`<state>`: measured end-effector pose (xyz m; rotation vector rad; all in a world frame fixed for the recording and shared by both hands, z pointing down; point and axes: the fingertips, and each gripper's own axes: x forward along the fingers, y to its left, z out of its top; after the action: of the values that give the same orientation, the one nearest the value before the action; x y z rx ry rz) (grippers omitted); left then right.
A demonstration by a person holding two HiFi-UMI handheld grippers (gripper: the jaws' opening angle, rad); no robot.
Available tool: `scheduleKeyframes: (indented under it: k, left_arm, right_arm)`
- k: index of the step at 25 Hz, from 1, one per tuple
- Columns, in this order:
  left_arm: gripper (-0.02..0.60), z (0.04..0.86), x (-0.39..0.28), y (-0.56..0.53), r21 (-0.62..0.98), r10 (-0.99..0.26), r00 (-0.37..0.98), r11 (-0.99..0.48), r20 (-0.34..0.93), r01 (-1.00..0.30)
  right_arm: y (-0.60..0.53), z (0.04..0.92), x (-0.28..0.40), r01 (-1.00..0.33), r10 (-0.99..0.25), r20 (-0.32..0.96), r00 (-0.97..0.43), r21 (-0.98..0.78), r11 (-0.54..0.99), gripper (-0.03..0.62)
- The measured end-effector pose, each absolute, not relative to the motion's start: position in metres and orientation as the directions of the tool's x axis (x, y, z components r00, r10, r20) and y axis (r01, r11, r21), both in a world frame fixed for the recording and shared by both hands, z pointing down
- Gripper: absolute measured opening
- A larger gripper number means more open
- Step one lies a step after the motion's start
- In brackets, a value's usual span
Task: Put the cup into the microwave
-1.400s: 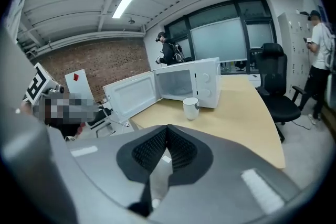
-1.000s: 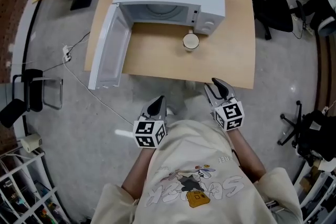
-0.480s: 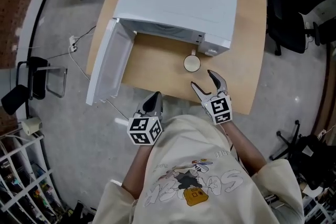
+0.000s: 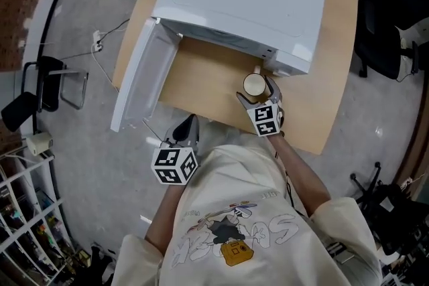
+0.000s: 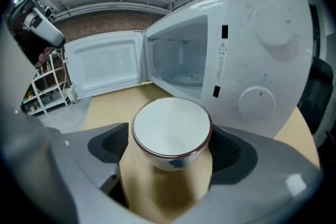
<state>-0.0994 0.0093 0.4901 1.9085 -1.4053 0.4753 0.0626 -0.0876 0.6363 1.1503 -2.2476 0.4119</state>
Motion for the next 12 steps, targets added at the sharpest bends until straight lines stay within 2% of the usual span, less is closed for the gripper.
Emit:
scheduleKeyframes:
  k: [1,2,3,12]
  left_arm:
    - [0.006,0.49,-0.104,0.01,0.322,-0.674,0.332,-0.145,0.66,-0.936]
    - [0.006,0.492,-0.109,0.011,0.323,-0.674,0.322,-0.13,0.665,-0.937]
    - [0.006,0.493,-0.113,0.014,0.326,-0.673,0.315,-0.115,0.67,-0.938]
    - [0.006,0.496,-0.138,0.012,0.327,-0.672,0.288,-0.072,0.683,-0.942]
  right_arm:
    - [-0.092,0.641,0.063,-0.818,-0.638,0.62,-0.456,-0.011,0.575,0.471]
    - [-0.095,0.643,0.063,-0.82,-0.641,0.62,-0.453,-0.009,0.572,0.414]
    - [-0.096,0.644,0.062,-0.82,-0.643,0.616,-0.454,-0.006,0.573,0.405]
    - [-0.093,0.629,0.052,-0.814,-0.638,0.594,-0.49,-0.048,0.579,0.4]
